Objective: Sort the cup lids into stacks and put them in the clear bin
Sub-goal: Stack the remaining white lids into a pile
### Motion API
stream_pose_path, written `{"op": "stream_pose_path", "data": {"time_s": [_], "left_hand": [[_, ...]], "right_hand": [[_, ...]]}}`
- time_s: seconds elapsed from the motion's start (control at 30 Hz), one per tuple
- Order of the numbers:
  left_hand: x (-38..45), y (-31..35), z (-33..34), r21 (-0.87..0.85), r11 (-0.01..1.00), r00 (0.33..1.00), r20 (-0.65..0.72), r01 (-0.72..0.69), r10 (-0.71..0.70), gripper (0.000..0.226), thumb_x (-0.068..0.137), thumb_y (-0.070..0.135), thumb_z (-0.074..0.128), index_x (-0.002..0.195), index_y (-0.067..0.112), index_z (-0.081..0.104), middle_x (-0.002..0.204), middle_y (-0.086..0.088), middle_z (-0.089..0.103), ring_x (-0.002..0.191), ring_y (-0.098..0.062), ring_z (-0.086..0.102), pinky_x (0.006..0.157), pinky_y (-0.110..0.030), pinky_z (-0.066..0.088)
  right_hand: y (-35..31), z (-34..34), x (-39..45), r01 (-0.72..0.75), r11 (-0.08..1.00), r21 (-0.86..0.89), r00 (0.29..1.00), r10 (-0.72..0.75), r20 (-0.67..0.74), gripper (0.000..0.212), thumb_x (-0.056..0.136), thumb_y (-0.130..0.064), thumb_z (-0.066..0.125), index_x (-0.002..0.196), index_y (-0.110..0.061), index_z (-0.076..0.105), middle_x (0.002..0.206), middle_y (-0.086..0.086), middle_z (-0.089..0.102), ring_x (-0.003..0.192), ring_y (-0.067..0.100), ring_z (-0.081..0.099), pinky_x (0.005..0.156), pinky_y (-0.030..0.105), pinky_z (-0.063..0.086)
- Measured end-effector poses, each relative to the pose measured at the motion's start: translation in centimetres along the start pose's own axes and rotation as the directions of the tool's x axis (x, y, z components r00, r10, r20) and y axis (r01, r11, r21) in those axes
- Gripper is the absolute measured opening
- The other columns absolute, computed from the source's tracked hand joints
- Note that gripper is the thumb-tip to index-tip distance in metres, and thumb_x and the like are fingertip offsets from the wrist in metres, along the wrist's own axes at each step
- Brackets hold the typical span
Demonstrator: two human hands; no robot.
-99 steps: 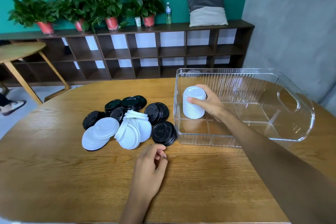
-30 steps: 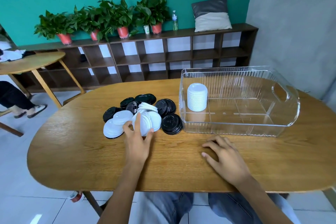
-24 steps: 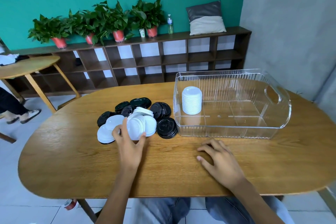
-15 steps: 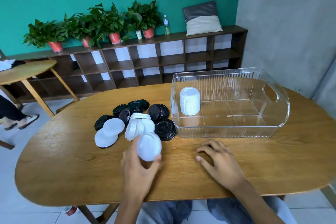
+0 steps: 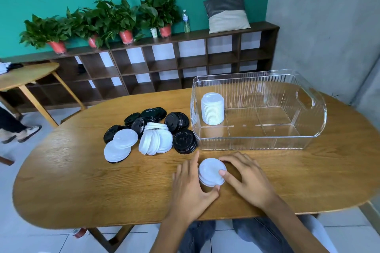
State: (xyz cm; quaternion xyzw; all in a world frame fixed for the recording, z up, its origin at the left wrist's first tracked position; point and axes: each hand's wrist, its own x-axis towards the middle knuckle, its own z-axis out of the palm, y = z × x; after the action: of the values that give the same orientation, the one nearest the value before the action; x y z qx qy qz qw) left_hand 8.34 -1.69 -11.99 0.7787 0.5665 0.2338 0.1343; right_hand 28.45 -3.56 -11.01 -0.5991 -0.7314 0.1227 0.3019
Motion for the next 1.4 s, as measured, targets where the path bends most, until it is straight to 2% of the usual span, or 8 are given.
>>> {"op": "stream_pose_path", "data": {"time_s": [0.17,0.27,0.43,0.73,0.87,1.2,1.27,1.4], "left_hand": [[0.2,-0.6,-0.7,-0.142,0.99,1.0,0.015,-0.004,0.006,0.099,0.071,0.066,0.054,0.159,0.034,0.023,0.123,0.02,0.043,0.12,-0.003,0.042,0.107,-0.03,0.035],[0.9,-2.4,-1.8,-0.293,0.956,0.983,-0.165,0.034,-0.085,0.07,0.086,0.038,0.072,0.149,0.029,0.043,0.116,0.02,0.046,0.111,-0.007,0.051,0.104,-0.037,0.044],[3.3,-8.2,-5.0,-0.278,0.941,0.786,-0.529,0.195,-0.319,0.051,0.092,0.019,0.074,0.138,0.01,0.053,0.121,-0.01,0.048,0.113,-0.035,0.055,0.101,-0.052,0.045],[5.7,-11.0,-5.2,-0.211,0.914,0.837,-0.371,0.345,-0.402,0.056,0.103,0.049,0.047,0.147,0.014,0.049,0.122,-0.016,0.064,0.119,-0.037,0.056,0.106,-0.055,0.04],[5.5,-11.7,-5.1,-0.365,0.893,0.82,-0.402,0.265,-0.407,0.038,0.103,0.043,0.057,0.13,0.016,0.062,0.091,0.006,0.066,0.094,-0.023,0.064,0.098,-0.052,0.048],[3.0,-10.1,-5.7,-0.696,0.718,0.718,-0.499,0.001,-0.485,0.035,0.091,0.034,0.076,0.113,0.052,0.056,0.117,0.021,0.062,0.11,0.002,0.06,0.105,-0.037,0.048],[1.9,-9.5,-5.7,-0.69,0.722,0.734,-0.52,-0.06,-0.436,0.046,0.084,0.036,0.079,0.122,0.048,0.055,0.119,0.019,0.065,0.115,0.0,0.061,0.108,-0.039,0.048],[0.5,-7.2,-4.6,-0.622,0.769,0.92,-0.371,-0.147,-0.124,0.066,0.076,0.042,0.09,0.13,0.052,0.053,0.129,0.015,0.066,0.122,-0.007,0.062,0.107,-0.021,0.045]], "right_hand": [[0.3,0.1,0.2,-0.012,0.997,-0.074,0.993,0.021,0.113,0.083,0.077,-0.087,0.032,0.145,-0.04,0.042,0.135,-0.024,0.045,0.129,0.001,0.037,0.107,0.026,0.025],[0.6,0.2,0.5,-0.015,0.995,-0.095,0.989,0.029,0.147,0.097,0.067,-0.095,0.035,0.148,-0.041,0.035,0.139,-0.026,0.039,0.132,-0.001,0.03,0.105,0.024,0.02],[0.8,0.4,0.5,0.006,0.994,-0.107,0.985,0.013,0.175,0.097,0.064,-0.095,0.044,0.146,-0.042,0.037,0.136,-0.03,0.036,0.13,-0.003,0.028,0.102,0.023,0.017],[0.7,0.6,0.5,0.008,0.996,-0.09,0.991,0.004,0.136,0.082,0.067,-0.09,0.05,0.136,-0.045,0.046,0.125,-0.037,0.033,0.123,-0.01,0.026,0.099,0.019,0.015],[0.7,0.6,0.4,0.01,0.996,-0.091,0.991,0.003,0.135,0.08,0.068,-0.089,0.05,0.136,-0.046,0.046,0.126,-0.038,0.033,0.124,-0.009,0.027,0.098,0.017,0.014],[0.4,0.3,0.5,-0.003,0.997,-0.077,0.988,0.015,0.154,0.082,0.067,-0.09,0.049,0.136,-0.046,0.045,0.126,-0.036,0.034,0.125,-0.009,0.026,0.099,0.018,0.014],[0.4,0.2,0.5,-0.002,0.997,-0.073,0.987,0.014,0.159,0.082,0.067,-0.09,0.049,0.136,-0.046,0.045,0.127,-0.036,0.035,0.124,-0.009,0.026,0.099,0.018,0.013],[0.5,0.3,0.5,0.001,0.997,-0.073,0.986,0.011,0.167,0.082,0.067,-0.089,0.05,0.137,-0.047,0.045,0.127,-0.035,0.036,0.125,-0.008,0.026,0.099,0.019,0.014]]}}
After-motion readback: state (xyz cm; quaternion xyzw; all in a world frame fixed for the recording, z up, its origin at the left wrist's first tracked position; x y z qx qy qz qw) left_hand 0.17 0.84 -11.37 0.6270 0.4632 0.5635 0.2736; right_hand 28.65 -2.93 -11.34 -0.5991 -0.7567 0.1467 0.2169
